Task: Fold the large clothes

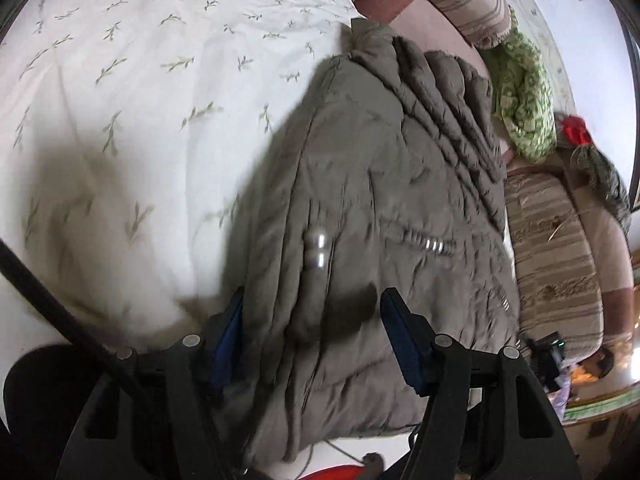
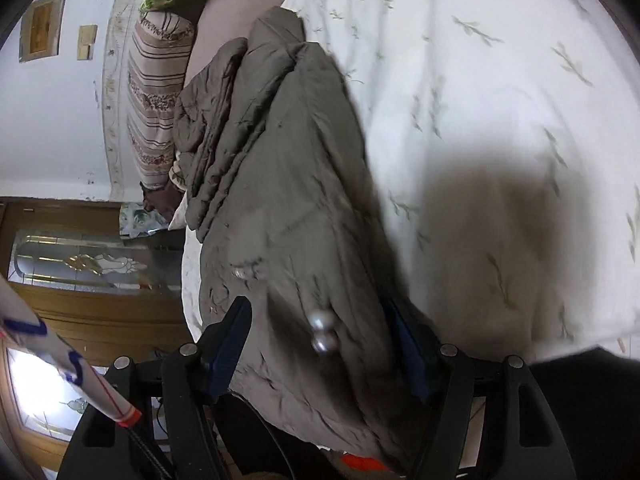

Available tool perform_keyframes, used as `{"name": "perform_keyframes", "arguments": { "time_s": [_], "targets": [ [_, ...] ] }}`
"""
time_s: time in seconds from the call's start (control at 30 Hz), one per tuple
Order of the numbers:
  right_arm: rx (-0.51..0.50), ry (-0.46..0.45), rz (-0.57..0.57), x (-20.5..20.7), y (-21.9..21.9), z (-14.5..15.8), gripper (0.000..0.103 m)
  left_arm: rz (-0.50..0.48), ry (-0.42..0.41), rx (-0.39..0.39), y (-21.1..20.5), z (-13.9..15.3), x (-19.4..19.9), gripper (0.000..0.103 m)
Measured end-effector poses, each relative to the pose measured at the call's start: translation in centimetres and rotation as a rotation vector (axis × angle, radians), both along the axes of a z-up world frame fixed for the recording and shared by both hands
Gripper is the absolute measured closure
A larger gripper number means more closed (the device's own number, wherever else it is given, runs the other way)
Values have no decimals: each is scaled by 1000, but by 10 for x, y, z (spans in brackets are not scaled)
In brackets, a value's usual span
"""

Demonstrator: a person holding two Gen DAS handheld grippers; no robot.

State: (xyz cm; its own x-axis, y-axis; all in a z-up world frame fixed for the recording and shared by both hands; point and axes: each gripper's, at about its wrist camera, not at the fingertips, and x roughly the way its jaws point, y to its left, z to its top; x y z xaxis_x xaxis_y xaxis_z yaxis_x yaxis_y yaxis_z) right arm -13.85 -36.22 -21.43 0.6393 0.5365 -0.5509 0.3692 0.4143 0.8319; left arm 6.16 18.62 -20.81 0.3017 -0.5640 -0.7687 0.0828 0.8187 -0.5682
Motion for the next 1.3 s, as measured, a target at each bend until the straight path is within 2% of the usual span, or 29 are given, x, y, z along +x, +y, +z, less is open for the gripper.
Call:
{"name": "perform_keyframes", "arguments": {
  "time_s": [0.13,0.2,0.4,0.47,0.5,0.57,0.6,0.63,0.7,0.87,1.07,1.2,1.3],
  "targets": [
    [-38,-32,19,-13,14,12,37,-63,-41,5,-4,2,-22,39],
    [-80,-19,41,-16,23,13,39,-82,-48,17,-8,0,-28,39],
    [-141,19,82,-19,40,0,43,-74,-31,18,-13,-7,-30,39],
    [-184,38,76,-20,46,-1,47,-68,-24,41,-19,-8,-32,39],
    [-200,43,73,-20,47,0,53,-60,-31,67,-20,-6,-37,42],
    [-243,60,63,-23,50,5,68,-61,-59,126,-28,1,-45,68],
    [-250,59,60,-23,50,10,77,-63,-71,146,-30,5,-48,71],
    [-250,53,59,-25,50,13,80,-61,-85,159,-31,11,-52,78],
    [-247,27,59,-30,50,25,84,-62,-124,168,-32,27,-58,82],
    [-231,-55,59,-38,47,58,86,-30,-189,142,-29,66,-64,85],
    [-194,-116,42,-38,36,84,86,15,-215,84,-23,99,-53,85],
    [-205,-155,47,-23,37,110,86,36,-253,49,-23,123,-38,86],
    [-229,-204,64,-3,35,136,86,67,-291,63,-28,145,-23,86]
  ]
}}
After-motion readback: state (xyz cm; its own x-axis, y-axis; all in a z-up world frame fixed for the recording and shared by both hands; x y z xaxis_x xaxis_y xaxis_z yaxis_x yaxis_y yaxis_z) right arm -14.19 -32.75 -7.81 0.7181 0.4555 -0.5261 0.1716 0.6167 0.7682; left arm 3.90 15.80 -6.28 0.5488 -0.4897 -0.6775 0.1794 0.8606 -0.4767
